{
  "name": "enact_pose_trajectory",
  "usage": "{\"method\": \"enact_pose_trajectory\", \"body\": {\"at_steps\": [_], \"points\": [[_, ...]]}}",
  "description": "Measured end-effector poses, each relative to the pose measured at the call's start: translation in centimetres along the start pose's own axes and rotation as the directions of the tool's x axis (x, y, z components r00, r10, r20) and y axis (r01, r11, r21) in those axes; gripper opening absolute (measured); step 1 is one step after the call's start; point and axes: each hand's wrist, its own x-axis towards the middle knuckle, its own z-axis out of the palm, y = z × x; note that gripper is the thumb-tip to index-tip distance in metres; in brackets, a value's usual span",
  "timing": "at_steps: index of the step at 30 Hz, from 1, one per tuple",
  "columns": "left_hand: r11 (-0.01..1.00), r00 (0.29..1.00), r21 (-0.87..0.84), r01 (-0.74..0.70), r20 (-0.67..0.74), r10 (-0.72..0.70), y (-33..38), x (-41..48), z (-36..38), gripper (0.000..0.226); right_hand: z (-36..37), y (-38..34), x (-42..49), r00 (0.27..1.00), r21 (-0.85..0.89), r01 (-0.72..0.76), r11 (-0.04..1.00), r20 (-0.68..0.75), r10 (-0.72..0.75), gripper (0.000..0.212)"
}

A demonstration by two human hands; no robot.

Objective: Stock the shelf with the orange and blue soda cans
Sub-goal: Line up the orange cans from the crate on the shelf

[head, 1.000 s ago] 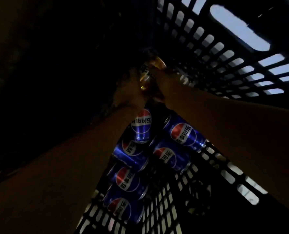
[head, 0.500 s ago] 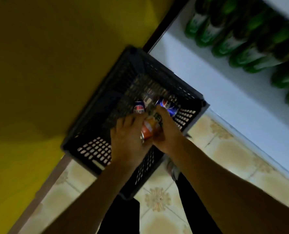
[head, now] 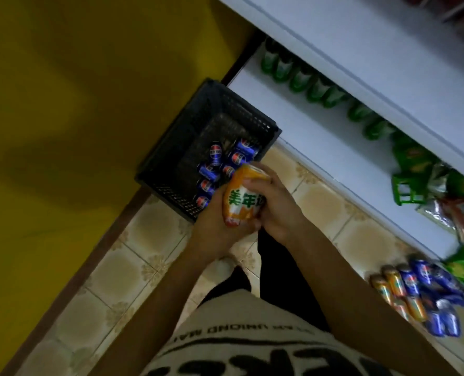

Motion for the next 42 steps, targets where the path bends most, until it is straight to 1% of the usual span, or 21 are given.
{"method": "enact_pose_trajectory", "body": {"at_steps": [1, 3, 5, 8, 11, 13, 16, 19, 21, 24, 26, 28, 30, 35, 36, 37, 38, 39, 40, 41, 42], "points": [[0.999, 0.999, -0.001, -0.041, 0.002, 0.041, 0.6, -1.5, -0.5, 0.083, 0.7, -0.6, -2.1, 0.998, -0.016, 0.055, 0.998, 0.038, -0.055, 0.050], [0.991, 0.989, 0.017, -0.136, -0.061, 0.137, 1.8, -4.8, -1.4, 0.085, 2.4, -1.6, -6.6, 0.982, -0.031, 0.153, 0.988, 0.119, -0.149, 0.054], [0.963, 0.956, -0.048, -0.265, -0.144, 0.255, 3.6, -7.8, -1.8, 0.078, 4.1, -2.5, -10.8, 0.952, 0.009, 0.259, 0.966, 0.165, -0.257, 0.054], [0.893, 0.893, -0.126, -0.433, -0.197, 0.405, 7.1, -11.7, -1.7, 0.070, 5.7, -4.8, -16.7, 0.880, 0.071, 0.427, 0.902, 0.196, -0.432, 0.060], [0.784, 0.793, -0.142, -0.605, -0.196, 0.576, 12.1, -15.0, -1.4, 0.068, 6.0, -8.3, -22.3, 0.783, 0.122, 0.572, 0.811, 0.214, -0.584, 0.062], [0.704, 0.718, -0.143, -0.696, -0.185, 0.671, 15.4, -16.9, -0.9, 0.066, 5.8, -10.6, -25.9, 0.707, 0.110, 0.665, 0.739, 0.224, -0.670, 0.059], [0.611, 0.637, -0.184, -0.770, -0.177, 0.750, 20.2, -18.8, 0.3, 0.071, 5.2, -14.0, -30.1, 0.577, 0.057, 0.793, 0.606, 0.249, -0.778, 0.058], [0.526, 0.564, -0.217, -0.822, -0.183, 0.805, 25.0, -19.9, 2.4, 0.076, 4.1, -17.7, -33.3, 0.447, -0.049, 0.891, 0.450, 0.265, -0.855, 0.063], [0.476, 0.519, -0.228, -0.850, -0.197, 0.832, 27.9, -20.3, 4.0, 0.076, 2.8, -20.2, -35.2, 0.393, -0.126, 0.920, 0.372, 0.290, -0.873, 0.065], [0.411, 0.459, -0.233, -0.881, -0.211, 0.863, 32.2, -20.3, 5.6, 0.074, 0.8, -23.9, -37.1, 0.320, -0.220, 0.942, 0.255, 0.348, -0.881, 0.059], [0.371, 0.424, -0.246, -0.895, -0.213, 0.880, 34.9, -19.8, 6.4, 0.072, -0.2, -26.1, -37.8, 0.265, -0.301, 0.941, 0.154, 0.376, -0.888, 0.062], [0.341, 0.391, -0.237, -0.910, -0.210, 0.896, 37.3, -19.2, 6.8, 0.073, -0.9, -28.3, -37.8, 0.220, -0.370, 0.926, 0.075, 0.368, -0.903, 0.065], [0.328, 0.371, -0.228, -0.917, -0.181, 0.911, 39.5, -18.2, 6.9, 0.074, -1.2, -30.4, -37.3, 0.203, -0.442, 0.896, 0.044, 0.318, -0.926, 0.068], [0.331, 0.359, -0.205, -0.921, -0.113, 0.927, 44.8, -13.6, 6.5, 0.071, -0.1, -36.3, -34.7, 0.155, -0.641, 0.767, -0.032, 0.234, -0.960, 0.076], [0.337, 0.355, -0.177, -0.925, -0.079, 0.932, 45.9, -12.4, 6.0, 0.070, 0.1, -37.8, -33.8, 0.150, -0.665, 0.746, -0.030, 0.212, -0.966, 0.074], [0.343, 0.348, -0.112, -0.933, -0.029, 0.937, 47.0, -11.4, 5.4, 0.071, 0.3, -39.3, -32.9, 0.151, -0.676, 0.737, -0.011, 0.181, -0.972, 0.071], [0.337, 0.338, 0.017, -0.941, 0.026, 0.941, 48.2, -10.2, 4.5, 0.074, 0.4, -41.0, -31.8, 0.152, -0.683, 0.730, 0.012, 0.145, -0.978, 0.068], [0.297, 0.322, 0.218, -0.930, 0.088, 0.943, 49.2, -9.0, 3.5, 0.080, 0.5, -42.6, -30.9, 0.149, -0.699, 0.714, 0.028, 0.113, -0.982, 0.065], [0.220, 0.318, 0.449, -0.866, 0.155, 0.935, 50.1, -7.7, 2.4, 0.087, 0.6, -44.1, -29.8, 0.143, -0.726, 0.687, 0.036, 0.086, -0.986, 0.064], [0.116, 0.325, 0.643, -0.757, 0.216, 0.921, 50.9, -6.5, 1.3, 0.089, 0.6, -45.6, -28.6, 0.144, -0.755, 0.654, 0.047, 0.063, -0.988, 0.064], [0.007, 0.324, 0.755, -0.656, 0.273, 0.906, 51.5, -5.3, 0.4, 0.087, 0.5, -47.0, -27.4, 0.154, -0.778, 0.625, 0.066, 0.039, -0.987, 0.065]]}}
